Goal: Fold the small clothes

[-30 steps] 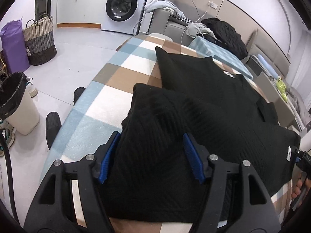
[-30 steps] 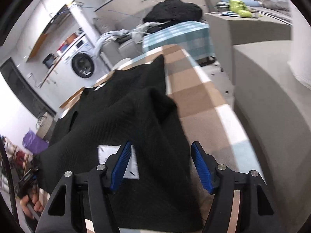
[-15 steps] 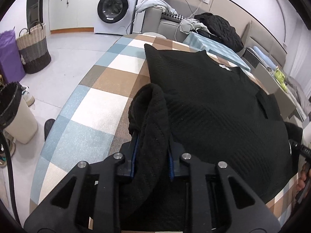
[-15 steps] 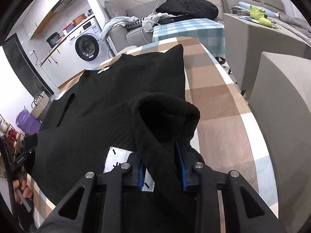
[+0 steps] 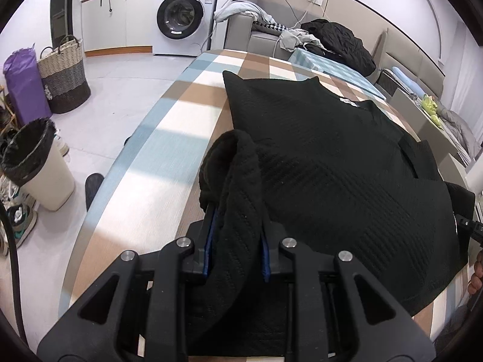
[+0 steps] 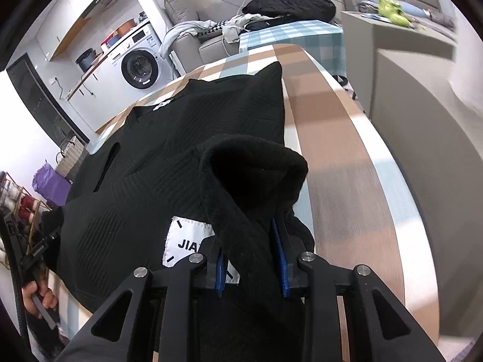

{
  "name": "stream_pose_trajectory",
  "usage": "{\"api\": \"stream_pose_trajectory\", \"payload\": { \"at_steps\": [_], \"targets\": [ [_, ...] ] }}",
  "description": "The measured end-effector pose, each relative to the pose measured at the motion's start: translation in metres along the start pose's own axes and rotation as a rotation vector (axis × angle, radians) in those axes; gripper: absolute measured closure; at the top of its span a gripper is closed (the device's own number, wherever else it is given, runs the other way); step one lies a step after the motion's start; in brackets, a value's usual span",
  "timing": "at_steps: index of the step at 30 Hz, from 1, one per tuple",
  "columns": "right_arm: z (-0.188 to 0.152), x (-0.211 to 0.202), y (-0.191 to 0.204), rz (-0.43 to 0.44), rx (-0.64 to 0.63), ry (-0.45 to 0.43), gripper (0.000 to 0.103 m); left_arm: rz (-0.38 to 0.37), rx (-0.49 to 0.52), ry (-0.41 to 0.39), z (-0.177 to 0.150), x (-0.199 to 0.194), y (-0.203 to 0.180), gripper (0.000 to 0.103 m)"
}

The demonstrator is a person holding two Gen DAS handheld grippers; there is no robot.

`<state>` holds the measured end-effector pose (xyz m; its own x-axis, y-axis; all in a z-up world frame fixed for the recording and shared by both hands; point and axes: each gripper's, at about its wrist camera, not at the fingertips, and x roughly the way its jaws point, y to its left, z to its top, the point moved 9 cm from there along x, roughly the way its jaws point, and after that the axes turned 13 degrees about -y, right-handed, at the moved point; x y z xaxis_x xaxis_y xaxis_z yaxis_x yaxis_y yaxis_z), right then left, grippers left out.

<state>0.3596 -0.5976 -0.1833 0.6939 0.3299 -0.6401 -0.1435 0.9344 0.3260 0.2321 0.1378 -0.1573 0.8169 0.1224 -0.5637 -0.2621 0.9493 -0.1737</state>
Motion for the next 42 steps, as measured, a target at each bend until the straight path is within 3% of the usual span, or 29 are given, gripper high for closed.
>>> {"api": "stream_pose_trajectory", "payload": {
  "at_steps": [5,10,13,21,29,31,33,35,36,37,39,42],
  "targets": [
    [-0.023,-0.029,0.002,0.02,0.006,0.004,0.076,0.017,-0.018,-0.015,-0.017,-0.031,0.013,0.08],
    [-0.018,-0.044,-0.004,0.02,0.004,-0.031,0.065,0.021,-0.066,-0.031,-0.018,-0.049,0.023,0.078],
    [-0.015,-0.054,-0.008,0.032,0.006,-0.055,0.064,0.023,-0.086,-0.04,-0.017,-0.056,0.026,0.078],
    [-0.025,-0.06,0.004,0.079,-0.03,-0.053,0.062,0.028,-0.133,-0.07,-0.016,-0.076,0.033,0.078],
    [-0.025,-0.06,0.0,0.065,-0.011,-0.054,0.057,0.042,-0.142,-0.105,-0.015,-0.101,0.036,0.078],
    [-0.024,-0.061,0.001,0.067,-0.017,-0.065,0.057,0.047,-0.153,-0.123,-0.014,-0.104,0.038,0.079],
    [-0.023,-0.061,0.002,0.067,-0.026,-0.075,0.057,0.047,-0.157,-0.145,-0.01,-0.109,0.039,0.09],
    [-0.019,-0.06,0.005,0.072,-0.041,-0.098,0.057,0.049,-0.161,-0.162,-0.008,-0.112,0.039,0.092],
    [-0.017,-0.058,0.007,0.07,-0.052,-0.107,0.063,0.049,-0.164,-0.167,-0.006,-0.112,0.038,0.096],
    [-0.016,-0.056,0.009,0.073,-0.061,-0.105,0.08,0.044,-0.167,-0.17,-0.005,-0.113,0.038,0.098],
    [-0.012,-0.056,0.013,0.072,-0.084,-0.108,0.096,0.038,-0.174,-0.183,0.0,-0.114,0.035,0.099],
    [0.003,-0.062,0.019,0.113,-0.072,-0.148,0.098,0.031,-0.189,-0.213,0.014,-0.117,0.033,0.1]
  ]
}}
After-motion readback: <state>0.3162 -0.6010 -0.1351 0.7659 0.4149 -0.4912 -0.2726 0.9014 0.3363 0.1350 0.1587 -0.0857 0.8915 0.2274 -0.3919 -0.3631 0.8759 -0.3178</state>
